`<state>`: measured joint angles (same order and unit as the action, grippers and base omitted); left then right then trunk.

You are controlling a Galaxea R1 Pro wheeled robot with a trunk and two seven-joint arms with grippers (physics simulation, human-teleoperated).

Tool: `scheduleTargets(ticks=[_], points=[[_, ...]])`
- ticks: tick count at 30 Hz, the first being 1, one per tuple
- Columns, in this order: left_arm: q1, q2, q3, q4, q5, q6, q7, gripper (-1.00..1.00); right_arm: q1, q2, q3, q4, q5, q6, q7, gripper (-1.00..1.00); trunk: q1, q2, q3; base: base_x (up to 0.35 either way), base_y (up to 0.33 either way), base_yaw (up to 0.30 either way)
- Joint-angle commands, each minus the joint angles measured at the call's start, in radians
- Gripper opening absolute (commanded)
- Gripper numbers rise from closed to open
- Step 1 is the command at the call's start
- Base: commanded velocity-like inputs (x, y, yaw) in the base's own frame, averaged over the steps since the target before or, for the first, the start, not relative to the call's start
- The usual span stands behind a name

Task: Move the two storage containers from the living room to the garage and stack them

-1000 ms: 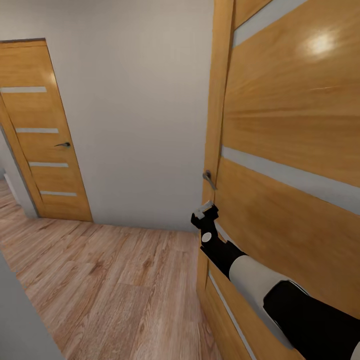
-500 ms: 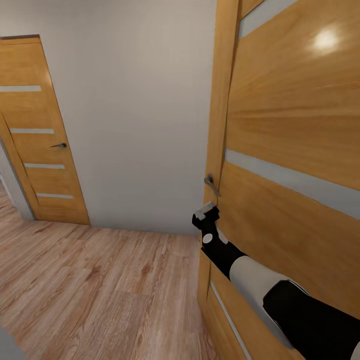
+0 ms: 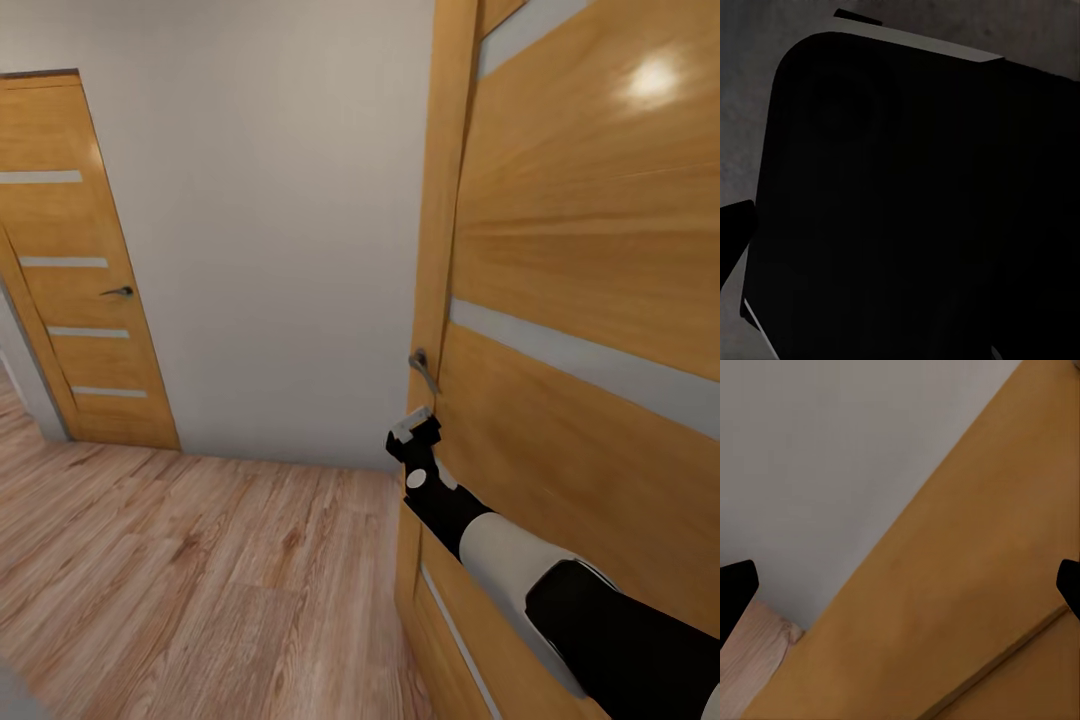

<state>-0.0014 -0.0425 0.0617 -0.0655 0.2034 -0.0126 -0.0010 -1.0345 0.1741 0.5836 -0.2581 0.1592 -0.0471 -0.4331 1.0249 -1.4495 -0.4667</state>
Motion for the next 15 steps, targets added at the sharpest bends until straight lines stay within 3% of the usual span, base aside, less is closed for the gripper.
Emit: scheduleTargets(ticks=[1, 11, 15], points=[[0.000, 0.000, 0.006, 0.000, 0.002, -0.001, 0.000, 1.00, -0.001, 0.000, 0.001, 0.003, 0.005, -0.001, -0.006, 1.00, 0.000, 0.000, -0.001, 0.199, 0.000, 0.000], [0.000, 0.000, 0.006, 0.000, 0.002, -0.001, -0.001, 1.00, -0.001, 0.000, -0.001, 0.004, 0.005, -0.006, -0.008, 1.00, 0.000, 0.000, -0.001, 0.285, 0.000, 0.000], [0.000, 0.000, 0.006, 0.000, 0.002, -0.001, -0.001, 1.00, -0.001, -0.007, -0.001, 0.004, 0.005, -0.009, -0.007, 1.00, 0.000, 0.000, -0.001, 0.171, 0.000, 0.000]])
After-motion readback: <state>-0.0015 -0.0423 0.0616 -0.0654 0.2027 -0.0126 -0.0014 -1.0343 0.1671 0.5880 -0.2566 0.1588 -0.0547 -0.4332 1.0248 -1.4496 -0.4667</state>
